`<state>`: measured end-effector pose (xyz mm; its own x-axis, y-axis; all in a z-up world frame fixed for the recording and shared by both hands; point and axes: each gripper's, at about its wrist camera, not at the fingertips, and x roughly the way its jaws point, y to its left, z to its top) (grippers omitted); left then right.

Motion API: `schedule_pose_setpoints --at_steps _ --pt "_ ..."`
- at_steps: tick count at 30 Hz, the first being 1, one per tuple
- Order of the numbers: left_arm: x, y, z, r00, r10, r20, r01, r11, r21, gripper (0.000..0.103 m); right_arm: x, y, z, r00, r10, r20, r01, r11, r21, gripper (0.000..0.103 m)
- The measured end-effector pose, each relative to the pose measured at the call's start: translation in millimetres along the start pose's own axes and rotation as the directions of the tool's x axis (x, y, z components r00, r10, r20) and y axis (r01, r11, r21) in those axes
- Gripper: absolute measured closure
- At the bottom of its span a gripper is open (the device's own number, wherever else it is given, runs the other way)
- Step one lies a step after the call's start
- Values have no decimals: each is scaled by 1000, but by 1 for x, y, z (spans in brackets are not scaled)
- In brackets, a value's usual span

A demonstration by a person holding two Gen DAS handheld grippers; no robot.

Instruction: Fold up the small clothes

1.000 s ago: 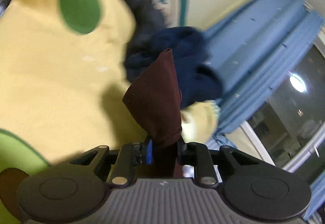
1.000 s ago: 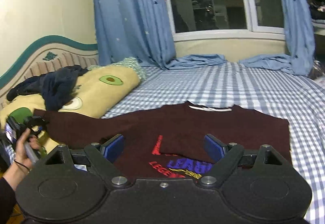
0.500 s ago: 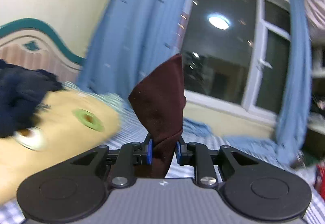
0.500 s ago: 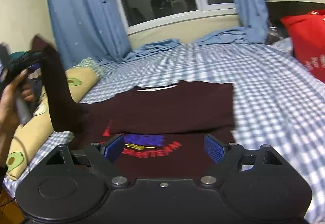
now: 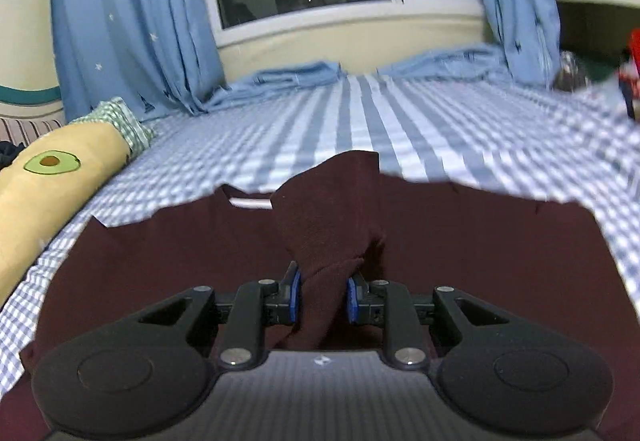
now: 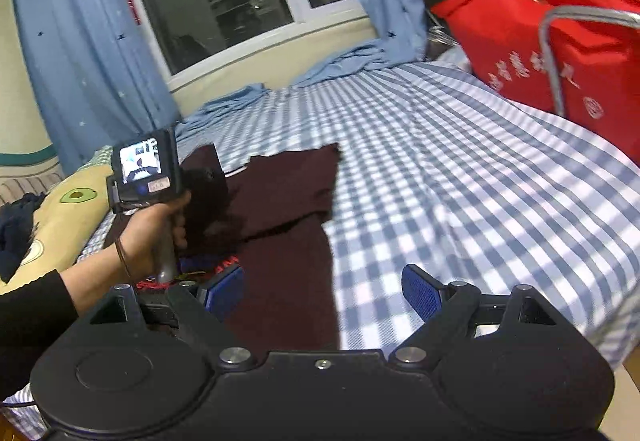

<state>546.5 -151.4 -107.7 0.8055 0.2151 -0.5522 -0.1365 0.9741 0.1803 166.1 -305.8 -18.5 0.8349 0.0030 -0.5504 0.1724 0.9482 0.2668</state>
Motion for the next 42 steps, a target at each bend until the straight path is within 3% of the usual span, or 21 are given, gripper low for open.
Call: schedule_pose_setpoints --at_steps 1,3,4,8,10,11,13,15,19,23,27,29,32,34,35,36,39,42 --pt "3 -4 -2 1000 -3 -12 3 1000 15 70 0 -4 -2 1000 -1 -5 1 1000 7 16" --pt "7 -8 -5 996 -76 -49 79 995 53 25 2 -7 -2 1000 -1 -11 1 1000 18 16" --pt "12 -8 -5 991 -122 -55 126 989 77 20 2 -8 -3 1000 1 -11 0 1000 20 16" --pt "-22 -3 -16 964 -265 14 259 951 169 20 8 -5 -1 999 26 -18 -26 999 28 15" --pt "-52 19 -24 935 -346 72 331 929 168 13 14 -2 6 998 62 -22 -61 997 42 15" --pt "-66 33 -28 926 -368 87 351 922 161 8 18 -1 12 996 84 -19 -83 995 49 15" --pt "-91 61 -37 912 -394 111 375 914 158 6 29 3 27 988 153 -8 -152 986 63 14" --pt "-107 89 -47 915 -387 113 367 915 165 5 56 10 46 969 244 -31 -241 967 78 12" --pt "-125 149 -65 952 -268 147 242 954 177 4 141 41 71 907 401 -132 -389 915 108 17" --pt "-130 199 -80 976 -145 161 116 977 177 3 241 72 78 879 412 -242 -382 910 162 30" --pt "-132 245 -97 981 -100 164 84 991 101 3 302 82 73 893 325 -311 -269 940 209 39" --pt "-132 259 -105 979 -109 171 97 992 77 3 317 82 66 889 314 -332 -244 940 238 42" --pt "-130 269 -115 975 -122 186 108 991 83 1 331 80 55 889 357 -286 -259 908 329 42" --pt "-122 268 -117 977 -122 173 103 988 112 1 337 83 53 898 359 -254 -262 901 345 54" --pt "-117 268 -117 980 -113 164 92 988 126 1 339 88 54 902 352 -249 -263 907 329 61" --pt "-113 267 -117 982 -104 158 83 987 137 1 339 94 57 907 341 -246 -262 916 302 78" --pt "-91 261 -118 987 -59 150 30 982 187 1 328 114 71 928 318 -192 -280 939 201 86" --pt "-66 250 -117 989 -16 145 -23 965 262 2 304 134 94 921 380 -88 -362 916 172 87"
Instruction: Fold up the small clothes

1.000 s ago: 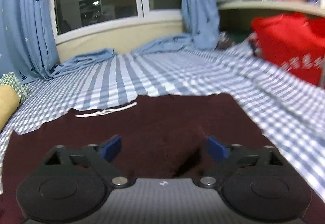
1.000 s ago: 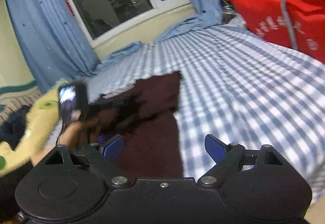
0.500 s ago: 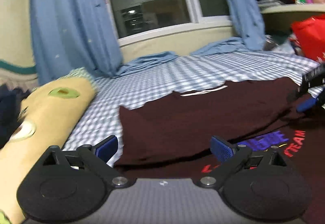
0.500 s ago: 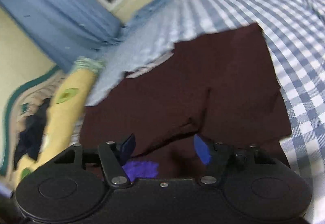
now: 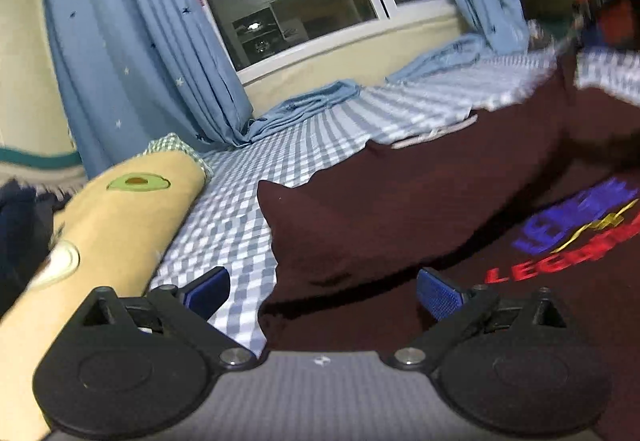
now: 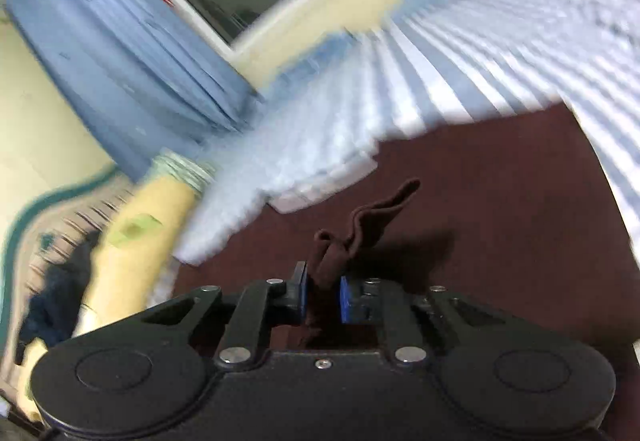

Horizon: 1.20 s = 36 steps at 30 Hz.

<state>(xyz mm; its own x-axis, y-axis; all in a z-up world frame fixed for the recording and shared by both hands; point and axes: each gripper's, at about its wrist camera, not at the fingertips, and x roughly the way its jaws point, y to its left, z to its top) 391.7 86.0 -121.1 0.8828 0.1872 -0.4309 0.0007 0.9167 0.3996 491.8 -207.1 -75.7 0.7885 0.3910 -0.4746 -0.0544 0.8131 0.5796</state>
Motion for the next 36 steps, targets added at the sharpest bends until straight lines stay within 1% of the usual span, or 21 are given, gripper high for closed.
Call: schedule_pose_setpoints --at_steps 3,5,7,9,11,12,13,14,16,18,19,20,21,22,24,26,27,29,32,33,36 --pt "31 -8 6 998 5 -69 -4 1000 20 3 -16 47 30 991 107 85 -103 993 -51 88" --pt "56 -4 14 988 51 -143 -56 998 -32 4 -20 81 55 979 166 115 -154 982 -106 88" --pt "81 7 24 971 95 -221 -118 989 -92 5 -20 113 82 968 215 133 -195 970 -148 88" --pt "90 18 29 963 129 -235 -163 978 -130 7 -22 141 108 952 263 158 -234 956 -178 89" --pt "92 32 30 943 226 -245 -271 947 -170 6 -31 156 126 931 314 187 -279 941 -192 89" --pt "89 41 29 937 242 -251 -297 931 -212 4 -37 161 132 922 330 204 -289 934 -210 90" --pt "84 52 26 943 222 -249 -290 915 -279 4 -45 161 134 921 327 210 -279 932 -231 90" --pt "79 58 22 944 212 -253 -289 901 -324 4 -51 156 133 932 304 198 -252 935 -250 90" --pt "75 61 14 942 213 -260 -297 890 -346 4 -53 134 123 963 206 171 -158 954 -256 90" --pt "75 59 7 939 215 -269 -301 893 -336 4 -41 94 107 993 59 107 -34 974 -222 90" --pt "76 57 5 937 218 -272 -305 891 -336 4 -33 70 99 997 -23 68 35 983 -181 90" --pt "77 55 2 935 221 -277 -310 890 -334 4 -23 47 90 996 -83 21 85 987 -139 90" --pt "77 53 1 933 223 -282 -312 891 -329 4 -11 22 79 989 -140 -43 135 985 -104 90" --pt "77 51 0 930 226 -290 -316 893 -319 4 1 0 68 976 -194 -96 186 979 -83 90" --pt "79 51 -2 929 222 -297 -313 898 -309 4 21 -33 43 948 -256 -191 248 967 -62 90" --pt "77 53 -3 930 210 -302 -305 899 -314 3 30 -54 20 934 -270 -234 268 963 -43 89" --pt "77 54 -4 929 202 -309 -300 901 -314 3 31 -61 13 933 -269 -240 268 963 -37 88" --pt "78 53 -5 926 192 -324 -293 908 -299 2 25 -69 7 943 -243 -227 247 969 -11 87" --pt "75 50 -7 923 186 -336 -280 924 -260 2 18 -77 8 944 -209 -254 222 975 21 76" --pt "72 49 -7 925 181 -335 -273 928 -252 2 15 -75 10 940 -217 -262 227 974 8 69" --pt "54 49 -10 931 163 -327 -244 944 -223 2 -11 -62 10 918 -299 -259 292 954 -65 47"
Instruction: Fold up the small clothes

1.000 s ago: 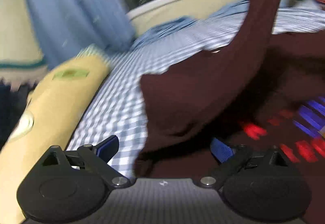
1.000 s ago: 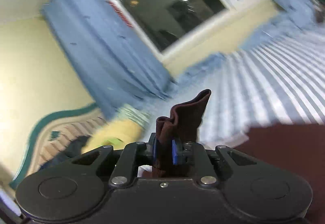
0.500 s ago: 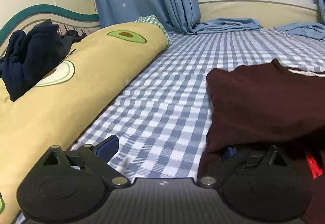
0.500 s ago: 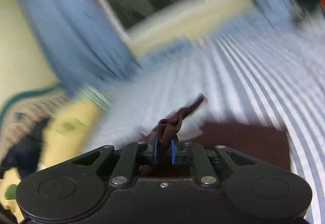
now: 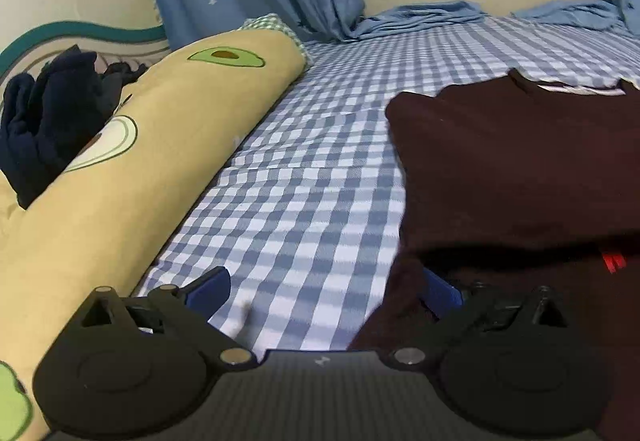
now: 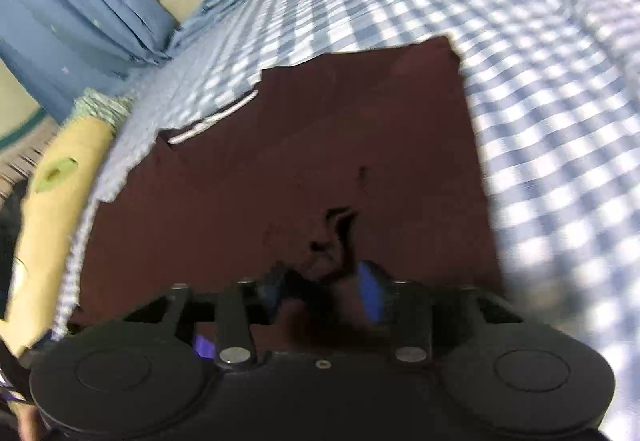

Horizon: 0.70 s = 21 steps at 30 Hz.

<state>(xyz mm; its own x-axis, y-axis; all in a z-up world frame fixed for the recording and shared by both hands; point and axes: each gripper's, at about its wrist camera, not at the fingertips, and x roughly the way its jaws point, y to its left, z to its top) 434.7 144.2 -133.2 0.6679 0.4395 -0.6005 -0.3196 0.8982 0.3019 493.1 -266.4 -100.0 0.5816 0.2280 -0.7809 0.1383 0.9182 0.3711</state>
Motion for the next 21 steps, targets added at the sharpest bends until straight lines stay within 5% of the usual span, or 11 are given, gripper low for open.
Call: schedule_pose_setpoints --at_steps 3,5,9,13,14,18,21 --pt "-23 8 -11 1000 -8 9 8 1000 9 2 -34 11 -6 994 -58 90 63 996 -59 44" --pt "-36 13 -14 999 -33 20 33 999 -19 2 -53 20 -8 989 28 147 -15 996 -91 44" --pt "-64 21 -19 996 -69 62 73 996 -58 2 -35 40 -6 977 179 120 -168 981 -95 45" --pt "-93 33 -29 988 -105 112 114 991 -72 2 25 38 -14 996 93 -13 -94 994 -58 50" --pt "-98 37 -32 987 -115 113 125 988 -88 2 25 34 -17 994 111 21 -109 992 -63 50" --pt "-121 45 -46 978 -159 134 175 977 -118 2 3 28 -25 992 126 26 -124 990 -61 45" --pt "-143 49 -56 964 -213 161 231 968 -100 2 -51 36 -45 988 132 78 -114 973 -201 39"
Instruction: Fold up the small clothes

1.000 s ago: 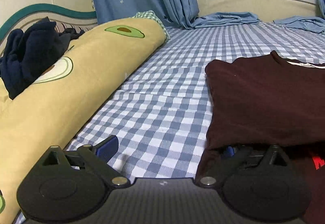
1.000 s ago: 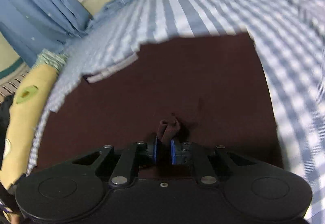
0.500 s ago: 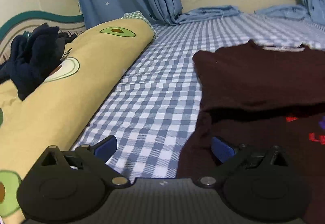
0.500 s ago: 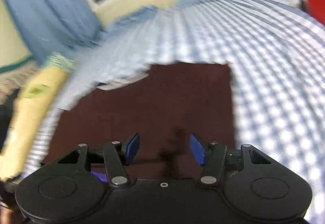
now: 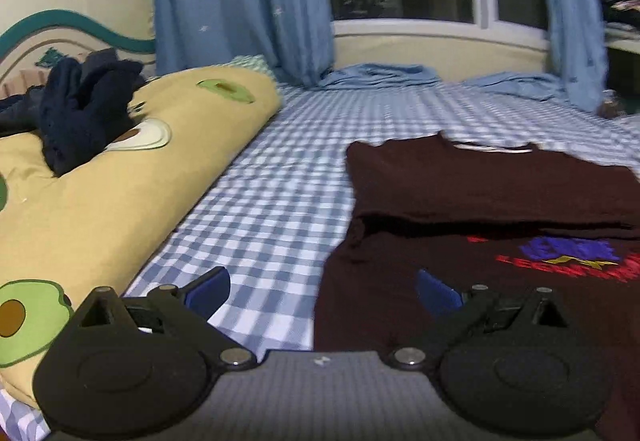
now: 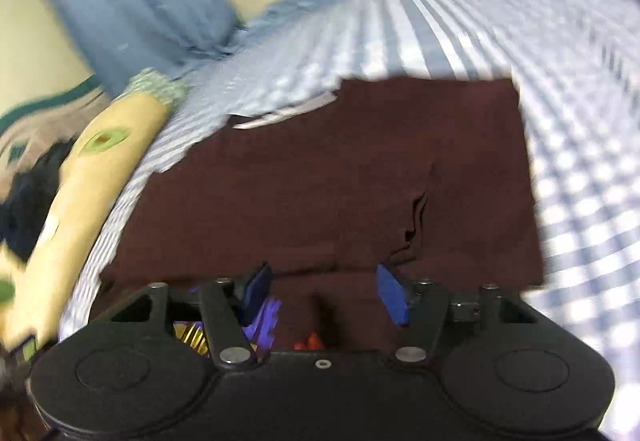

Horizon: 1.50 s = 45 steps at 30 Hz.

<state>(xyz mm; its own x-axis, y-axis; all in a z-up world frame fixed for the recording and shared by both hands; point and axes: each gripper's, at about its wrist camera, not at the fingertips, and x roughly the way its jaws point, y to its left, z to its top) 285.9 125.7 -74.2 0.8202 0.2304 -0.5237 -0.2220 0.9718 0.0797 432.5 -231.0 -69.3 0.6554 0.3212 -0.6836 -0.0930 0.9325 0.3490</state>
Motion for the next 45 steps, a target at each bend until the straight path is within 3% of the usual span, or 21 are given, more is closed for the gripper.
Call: schedule_pose_setpoints --at_steps 3,6,11,14,17,19,24,32,35,39,42,45 --pt "-23 -2 -5 998 -61 4 60 997 41 2 -66 9 -19 999 44 26 -43 999 -32 35" --pt "-42 -7 -8 997 -81 -15 82 993 87 1 -125 13 -43 997 56 52 -55 998 -22 10" --pt "-67 -17 -15 994 -78 -74 87 989 123 1 -194 26 -96 996 26 89 -26 1000 -9 7" --pt "-80 -26 -21 992 -63 -112 78 988 136 1 -208 26 -130 999 12 50 -14 999 46 1" --pt "-89 -33 -29 988 -62 -143 83 985 148 1 -214 43 -158 997 -65 32 65 998 -8 1" --pt "-94 -37 -34 985 -68 -161 93 984 151 1 -214 52 -174 996 -74 44 75 997 -15 1" --pt "-104 -47 -46 978 -78 -196 113 978 177 1 -201 72 -194 999 -34 26 34 999 -14 1" --pt "-118 -55 -57 977 -85 -193 135 956 261 1 -177 94 -214 996 -66 -66 55 986 -156 1" --pt "-130 -62 -70 983 -99 -153 150 915 375 1 -173 98 -222 990 -105 -97 83 975 -207 1" --pt "-142 -78 -98 981 -133 -142 190 810 555 1 -166 97 -233 982 -114 -151 80 974 -213 2" --pt "-139 -93 -125 987 -108 -116 159 701 695 1 -163 96 -236 981 -102 -167 70 980 -187 2" --pt "-127 -109 -157 992 -94 -83 122 561 819 3 -160 95 -235 979 -88 -181 57 984 -172 2"
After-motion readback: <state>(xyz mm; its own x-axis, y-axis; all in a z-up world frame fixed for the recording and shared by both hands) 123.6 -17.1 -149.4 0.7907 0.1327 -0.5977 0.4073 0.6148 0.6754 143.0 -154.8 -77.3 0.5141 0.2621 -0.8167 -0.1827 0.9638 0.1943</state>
